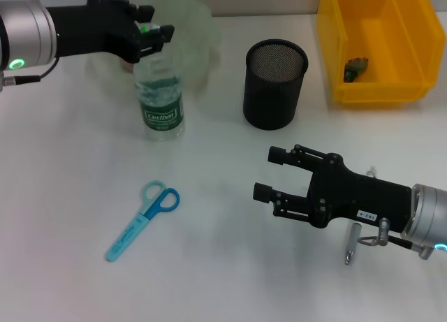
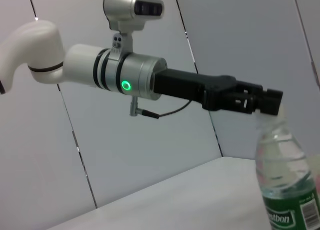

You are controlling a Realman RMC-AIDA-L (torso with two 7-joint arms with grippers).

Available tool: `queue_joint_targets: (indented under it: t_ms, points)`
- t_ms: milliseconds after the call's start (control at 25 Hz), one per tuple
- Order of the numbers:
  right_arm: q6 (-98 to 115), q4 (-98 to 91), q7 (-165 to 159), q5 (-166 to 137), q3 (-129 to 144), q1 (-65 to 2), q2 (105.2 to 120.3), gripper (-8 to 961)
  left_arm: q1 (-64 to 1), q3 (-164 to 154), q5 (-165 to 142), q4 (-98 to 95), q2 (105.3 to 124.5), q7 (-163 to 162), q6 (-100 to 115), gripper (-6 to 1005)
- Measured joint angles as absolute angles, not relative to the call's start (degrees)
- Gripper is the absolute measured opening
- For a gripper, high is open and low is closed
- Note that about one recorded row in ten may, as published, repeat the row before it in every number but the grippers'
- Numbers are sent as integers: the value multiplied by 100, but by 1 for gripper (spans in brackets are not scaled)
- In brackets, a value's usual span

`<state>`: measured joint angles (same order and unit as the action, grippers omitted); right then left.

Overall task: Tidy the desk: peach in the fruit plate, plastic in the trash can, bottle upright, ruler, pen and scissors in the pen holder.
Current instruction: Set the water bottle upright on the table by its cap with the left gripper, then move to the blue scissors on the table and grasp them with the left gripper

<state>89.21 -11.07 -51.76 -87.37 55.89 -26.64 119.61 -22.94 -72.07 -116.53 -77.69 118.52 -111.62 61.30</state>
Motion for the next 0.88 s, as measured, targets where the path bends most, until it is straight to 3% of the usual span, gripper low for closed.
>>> queue_joint_targets:
  t_ms: [160, 520, 720, 880]
  points:
    - [8876, -1107, -5176, -8736, 5589, -2663, 11961, 759, -2280, -7212, -11643, -7817, 11853, -11157, 6121, 418]
    - [8850, -1108, -5176, -8736, 5590, -2663, 11961, 759, -2270, -7118, -11410, -7842, 11857, -11145, 6114, 202]
    - [8849, -1108, -5176, -8736, 5589, -2651, 11961, 759, -2127, -6830, -10332, -7663, 11852, -10762, 6149, 205]
    - [8849, -1106, -5176, -8736, 5590, -2625, 11961, 758, -1869, -6749, -9309, -7530, 11842, -10173, 6308, 342]
